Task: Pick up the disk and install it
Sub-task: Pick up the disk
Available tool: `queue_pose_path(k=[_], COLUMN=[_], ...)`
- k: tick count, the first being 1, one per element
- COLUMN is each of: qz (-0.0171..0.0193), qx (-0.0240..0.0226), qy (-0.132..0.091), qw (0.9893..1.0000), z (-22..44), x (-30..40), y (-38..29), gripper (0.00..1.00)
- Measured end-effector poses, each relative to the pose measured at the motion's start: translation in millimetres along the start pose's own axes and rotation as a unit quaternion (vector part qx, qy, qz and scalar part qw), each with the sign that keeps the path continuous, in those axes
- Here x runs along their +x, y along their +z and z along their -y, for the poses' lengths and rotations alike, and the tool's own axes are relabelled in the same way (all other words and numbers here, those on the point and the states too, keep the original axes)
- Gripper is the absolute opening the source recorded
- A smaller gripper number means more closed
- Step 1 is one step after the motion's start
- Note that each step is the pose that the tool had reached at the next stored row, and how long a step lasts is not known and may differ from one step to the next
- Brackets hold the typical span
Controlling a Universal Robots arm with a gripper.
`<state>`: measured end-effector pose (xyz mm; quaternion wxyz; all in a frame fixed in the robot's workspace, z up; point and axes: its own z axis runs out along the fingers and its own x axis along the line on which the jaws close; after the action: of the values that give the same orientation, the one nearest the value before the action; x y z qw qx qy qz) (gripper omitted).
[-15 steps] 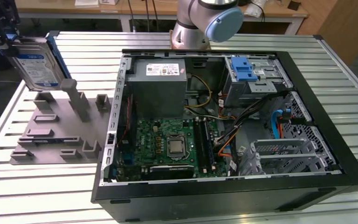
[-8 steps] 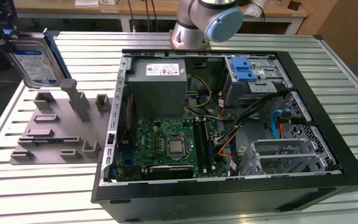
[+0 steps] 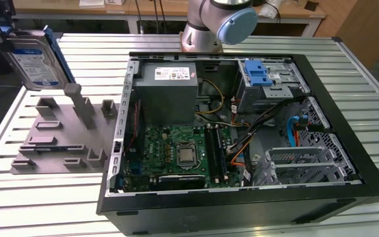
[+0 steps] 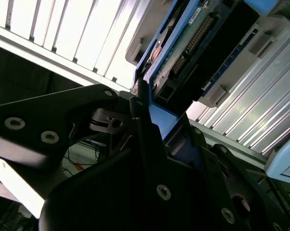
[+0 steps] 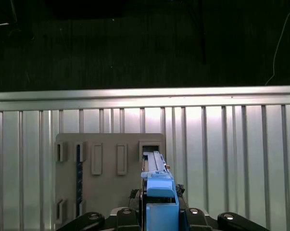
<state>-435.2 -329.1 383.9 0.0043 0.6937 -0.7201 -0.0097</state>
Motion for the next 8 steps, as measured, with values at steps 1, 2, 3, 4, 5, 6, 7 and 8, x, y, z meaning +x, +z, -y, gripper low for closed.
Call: queue_pose_path(k=[1, 2, 3, 4, 5, 6, 7, 8], qz=[0.0, 0.0, 0.0, 0.0, 0.0, 0.0, 0.0, 0.0], qx=[0.0, 0.0, 0.0, 0.0, 0.0, 0.0001, -0.0001, 0.0], qy=[0.0, 0.0, 0.0, 0.0, 0.0, 0.0, 0.0, 0.0], qw=[1.0, 1.0, 1.0, 1.0, 1.0, 1.0, 1.0, 1.0], z=[0.0, 0.0, -0.1, -0.1, -0.1, -0.1, -0.1, -0.1], x=[0.0, -0.1, -0.2, -0.2, -0.2, -0.2, -0.3, -0.3], y=[-0.9, -1.7, -2.5, -3.2, -3.9, -4.5, -5.2, -5.9], gripper=[0.36, 0.36, 0.36, 0.36, 0.36, 0.36, 0.36, 0.36])
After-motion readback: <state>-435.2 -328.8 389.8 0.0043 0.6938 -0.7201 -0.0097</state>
